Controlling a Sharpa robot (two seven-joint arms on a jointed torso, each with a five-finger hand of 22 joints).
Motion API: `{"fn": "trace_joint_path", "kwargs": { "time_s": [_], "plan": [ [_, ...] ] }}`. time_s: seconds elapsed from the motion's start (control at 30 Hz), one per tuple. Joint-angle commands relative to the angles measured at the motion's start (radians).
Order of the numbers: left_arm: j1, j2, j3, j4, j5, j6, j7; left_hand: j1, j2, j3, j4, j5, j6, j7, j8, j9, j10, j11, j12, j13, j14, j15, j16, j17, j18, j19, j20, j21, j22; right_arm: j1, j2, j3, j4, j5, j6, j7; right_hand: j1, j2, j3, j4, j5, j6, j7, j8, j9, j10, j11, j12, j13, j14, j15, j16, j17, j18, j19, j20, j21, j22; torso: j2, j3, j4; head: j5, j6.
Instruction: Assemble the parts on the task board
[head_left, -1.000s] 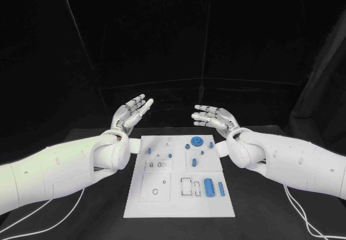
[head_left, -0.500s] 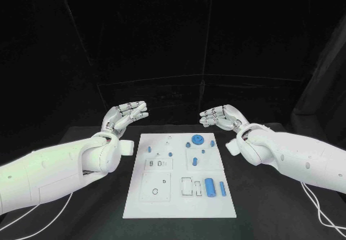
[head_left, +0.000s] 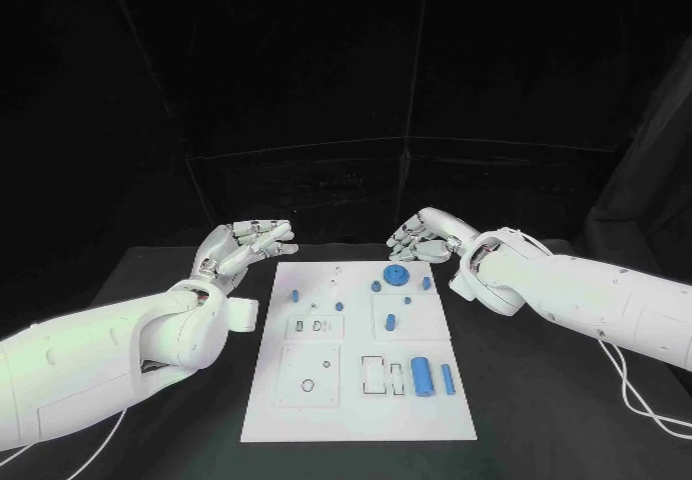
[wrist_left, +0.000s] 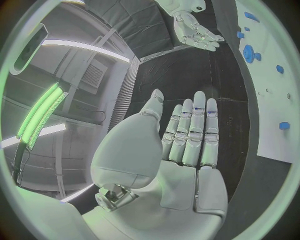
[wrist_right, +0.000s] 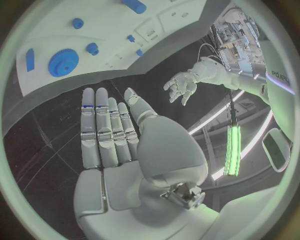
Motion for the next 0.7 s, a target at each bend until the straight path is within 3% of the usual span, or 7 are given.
{"fn": "trace_joint_path", "kwargs": {
  "time_s": [0.03,0.27,0.3,0.4,0.5,0.57,0.7],
  "plan": [
    [0.002,-0.004,0.001,0.02,-0.047,0.03,-0.005,0.001,0.012,-0.001,-0.011,-0.001,0.007,0.001,-0.008,-0.002,0.007,0.002,-0.013,-0.003,0.004,0.002,-0.014,0.003,0.007,0.009,0.0,-0.008,-0.006,0.008,0.01,0.0,0.006,-0.26,0.061,-0.131,-0.007,-0.02,0.01,0.001,0.007,0.013,-0.007,-0.013,-0.001,0.024,-0.012,-0.018,0.0,0.082,-0.02,0.042,0.034,0.018,0.043,-0.023,0.078,0.042,0.024,-0.0013,0.0102,-0.009,0.004],
    [0.002,-0.01,0.001,0.045,-0.053,0.043,-0.011,-0.003,0.019,-0.002,-0.02,-0.002,0.008,0.004,-0.017,-0.003,0.006,0.004,-0.027,-0.005,0.003,0.004,-0.03,0.006,0.007,0.017,0.001,-0.015,-0.012,0.017,0.034,0.001,0.005,-0.391,0.111,-0.195,-0.027,-0.029,0.019,0.002,0.002,-0.016,-0.006,-0.026,-0.002,-0.008,-0.009,-0.033,-0.001,0.105,-0.025,0.114,0.087,0.016,0.053,-0.029,0.142,0.079,0.042,-0.0019,0.0181,-0.019,0.004],
    [0.002,-0.013,0.001,0.048,-0.056,0.044,-0.012,-0.005,0.018,-0.003,-0.021,-0.002,0.008,0.005,-0.019,-0.003,0.005,0.005,-0.029,-0.006,0.002,0.004,-0.033,0.007,0.007,0.018,0.001,-0.016,-0.013,0.021,0.04,0.001,0.002,-0.404,0.122,-0.203,-0.032,-0.025,0.024,0.005,0.002,-0.016,-0.006,-0.024,-0.001,-0.008,-0.007,-0.03,0.0,0.108,-0.027,0.145,0.106,0.016,0.055,-0.03,0.16,0.09,0.05,-0.0019,0.0188,-0.02,0.007],
    [0.003,-0.016,0.001,0.052,-0.058,0.045,-0.014,-0.006,0.018,-0.004,-0.023,-0.002,0.008,0.005,-0.02,-0.003,0.005,0.006,-0.031,-0.006,0.002,0.004,-0.035,0.007,0.007,0.02,0.002,-0.017,-0.014,0.026,0.05,0.001,-0.003,-0.419,0.142,-0.215,-0.041,-0.037,0.032,0.002,0.001,-0.03,-0.006,-0.026,-0.002,-0.04,-0.01,-0.031,-0.001,0.103,-0.026,0.272,0.172,0.018,0.083,-0.034,0.222,0.125,0.057,-0.0016,0.0187,-0.023,0.008],
    [0.003,-0.018,0.001,0.058,-0.059,0.046,-0.017,-0.007,0.018,-0.005,-0.024,-0.002,0.008,0.006,-0.022,-0.003,0.005,0.006,-0.033,-0.006,0.002,0.005,-0.038,0.008,0.007,0.021,0.002,-0.017,-0.015,0.031,0.058,0.001,-0.005,-0.432,0.168,-0.228,-0.043,-0.032,0.054,0.002,0.002,-0.042,-0.007,-0.026,-0.002,-0.056,-0.008,-0.032,-0.002,0.103,-0.024,0.416,0.252,0.017,0.086,-0.034,0.291,0.168,0.066,-0.0027,0.0197,-0.025,0.013],
    [0.004,-0.019,0.001,0.061,-0.06,0.048,-0.018,-0.008,0.018,-0.006,-0.027,-0.002,0.007,0.008,-0.025,-0.003,0.004,0.008,-0.037,-0.006,0.003,0.005,-0.041,0.009,0.007,0.023,0.002,-0.019,-0.016,0.033,0.062,0.001,-0.006,-0.439,0.181,-0.234,-0.051,-0.043,0.07,0.001,-0.004,-0.052,-0.003,-0.024,-0.001,-0.069,-0.006,-0.025,0.0,0.078,-0.02,0.592,0.397,0.008,0.089,-0.028,0.402,0.272,0.068,-0.0024,0.0199,-0.024,0.013],
    [0.005,-0.02,0.001,0.065,-0.06,0.05,-0.022,-0.009,0.017,-0.007,-0.029,-0.002,0.007,0.009,-0.026,-0.003,0.003,0.008,-0.039,-0.006,0.003,0.006,-0.043,0.01,0.007,0.025,0.002,-0.02,-0.017,0.036,0.071,0.001,-0.009,-0.448,0.205,-0.242,-0.054,-0.046,0.087,0.003,-0.006,-0.056,-0.003,-0.026,-0.002,-0.084,-0.002,-0.03,-0.001,0.077,-0.017,0.672,0.475,0.0,0.074,-0.021,0.479,0.359,0.074,-0.0019,0.0199,-0.022,0.01]
  ]
}}
